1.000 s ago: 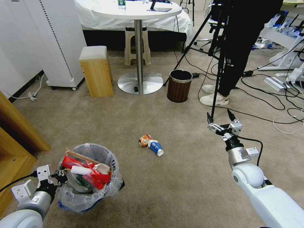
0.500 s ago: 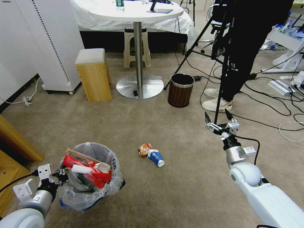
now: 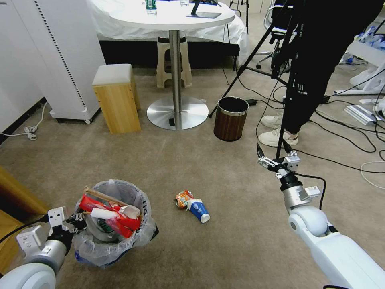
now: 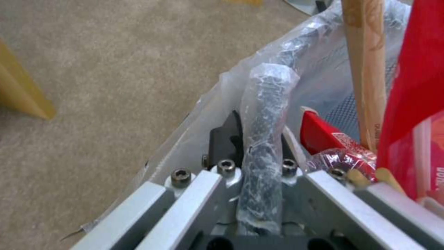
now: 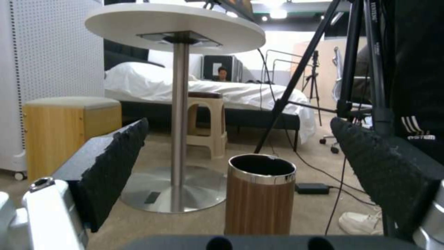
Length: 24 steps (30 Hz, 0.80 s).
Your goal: Pick up the trash bin and place the garbage on the floor into it.
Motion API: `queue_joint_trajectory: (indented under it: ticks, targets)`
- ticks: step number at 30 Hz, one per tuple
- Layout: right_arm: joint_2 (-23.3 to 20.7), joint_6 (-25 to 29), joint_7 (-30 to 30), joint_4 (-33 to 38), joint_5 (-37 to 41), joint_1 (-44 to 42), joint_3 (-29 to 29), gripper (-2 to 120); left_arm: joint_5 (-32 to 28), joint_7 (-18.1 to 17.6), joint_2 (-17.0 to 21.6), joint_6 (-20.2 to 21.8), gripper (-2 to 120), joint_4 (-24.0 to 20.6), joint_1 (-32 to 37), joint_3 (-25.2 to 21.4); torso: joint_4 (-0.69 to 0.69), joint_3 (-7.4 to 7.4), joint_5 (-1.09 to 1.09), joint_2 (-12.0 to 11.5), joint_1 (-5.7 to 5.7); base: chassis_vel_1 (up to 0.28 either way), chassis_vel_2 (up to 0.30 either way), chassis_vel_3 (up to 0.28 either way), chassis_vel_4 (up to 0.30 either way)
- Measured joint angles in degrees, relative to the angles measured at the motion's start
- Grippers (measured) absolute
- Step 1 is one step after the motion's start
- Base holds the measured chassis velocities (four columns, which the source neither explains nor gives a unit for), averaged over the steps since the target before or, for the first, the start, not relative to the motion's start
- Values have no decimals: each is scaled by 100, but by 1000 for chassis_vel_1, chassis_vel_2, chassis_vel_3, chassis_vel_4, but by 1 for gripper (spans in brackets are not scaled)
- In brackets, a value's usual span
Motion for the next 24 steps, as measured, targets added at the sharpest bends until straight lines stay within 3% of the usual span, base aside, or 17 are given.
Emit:
queue_joint_trajectory:
  ticks: [11, 19, 21, 22, 24]
  targets:
    - [-146, 36, 120, -22, 5, -74, -162, 100, 317, 90, -204, -55, 1, -29, 2, 134, 2, 0, 1, 0, 0, -59, 56, 53, -53]
    - [-429, -499, 363, -138, 678, -49, -773, 100, 390, 86, -385, 8, 1, -294, 93, 207, 1, -1, 3, 0, -1, 0, 0, 0, 0]
    - [-459, -374, -81, -127, 1633, 106, -1217, 100, 413, 98, -386, 7, 1, -358, 139, 194, 0, 0, 0, 0, 0, 0, 0, 0, 0]
    - [-459, -374, -81, -127, 1633, 106, -1217, 100, 413, 98, -386, 7, 1, -358, 139, 194, 0, 0, 0, 0, 0, 0, 0, 0, 0]
    - [-438, -129, -748, -210, 2303, 337, -1600, 100, 418, 98, -389, 5, 1, -457, 166, 173, 1, 0, 0, 0, -1, 0, 0, 0, 0]
